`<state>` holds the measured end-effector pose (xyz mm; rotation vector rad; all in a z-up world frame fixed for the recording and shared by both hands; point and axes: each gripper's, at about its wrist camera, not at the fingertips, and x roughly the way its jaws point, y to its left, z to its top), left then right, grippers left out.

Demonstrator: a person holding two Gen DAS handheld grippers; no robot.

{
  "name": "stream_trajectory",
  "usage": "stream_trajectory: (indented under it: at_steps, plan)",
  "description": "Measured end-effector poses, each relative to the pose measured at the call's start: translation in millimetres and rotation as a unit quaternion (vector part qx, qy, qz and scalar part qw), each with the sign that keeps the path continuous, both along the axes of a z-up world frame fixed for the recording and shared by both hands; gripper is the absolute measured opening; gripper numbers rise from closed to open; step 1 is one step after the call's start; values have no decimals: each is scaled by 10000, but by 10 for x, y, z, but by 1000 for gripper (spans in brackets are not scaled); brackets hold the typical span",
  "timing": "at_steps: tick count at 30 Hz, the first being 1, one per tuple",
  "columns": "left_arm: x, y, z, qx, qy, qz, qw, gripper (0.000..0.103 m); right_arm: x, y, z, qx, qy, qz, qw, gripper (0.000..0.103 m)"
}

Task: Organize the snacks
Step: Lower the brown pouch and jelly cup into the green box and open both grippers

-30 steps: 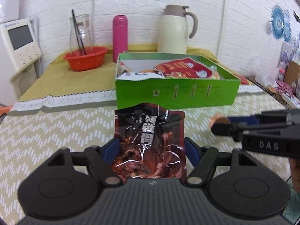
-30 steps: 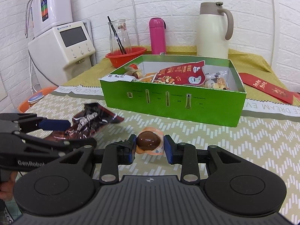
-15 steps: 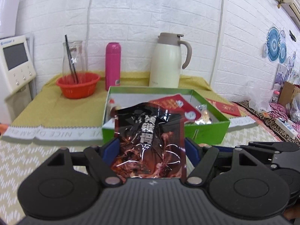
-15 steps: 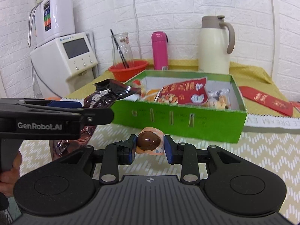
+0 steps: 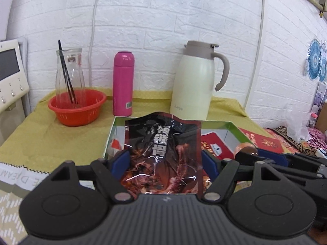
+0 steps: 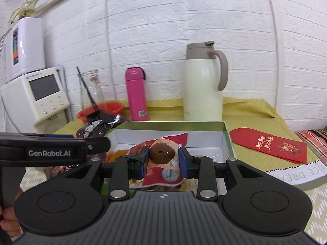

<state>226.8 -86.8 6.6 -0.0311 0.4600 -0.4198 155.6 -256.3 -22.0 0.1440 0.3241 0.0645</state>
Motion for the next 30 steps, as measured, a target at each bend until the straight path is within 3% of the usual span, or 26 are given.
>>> stream_trajectory:
  at_steps: [8,10,11,12,14,22,25,30]
  plan:
    - [237,-90,-139,71,15,42,10000,70,245,-143,-148,253,211,-147,9993,60]
    - [237,-104,-125,122,-17,87,9999,79,258,-182,-156,377,185,-173,9990,75]
    - [222,-108,-113,155,-81,99,9998,84,260,-203,-156,461,197,-168,9986,86]
    - [197,-110,-94,210,-171,121,9996,86,261,-227,-153,557,217,-167,9981,103]
    - [145,-105,-47,318,-314,218,9988,97,239,-276,-146,694,176,-328,9969,103]
    - [-126,20,149,468,-376,559,9966,98,-94,-234,27,726,-223,-233,9968,103]
    - [-277,95,196,514,-197,701,9960,98,-362,-157,112,590,-510,-197,9968,103]
    - [-726,263,273,421,-286,910,9945,98,-978,-28,179,548,-962,-127,9938,103]
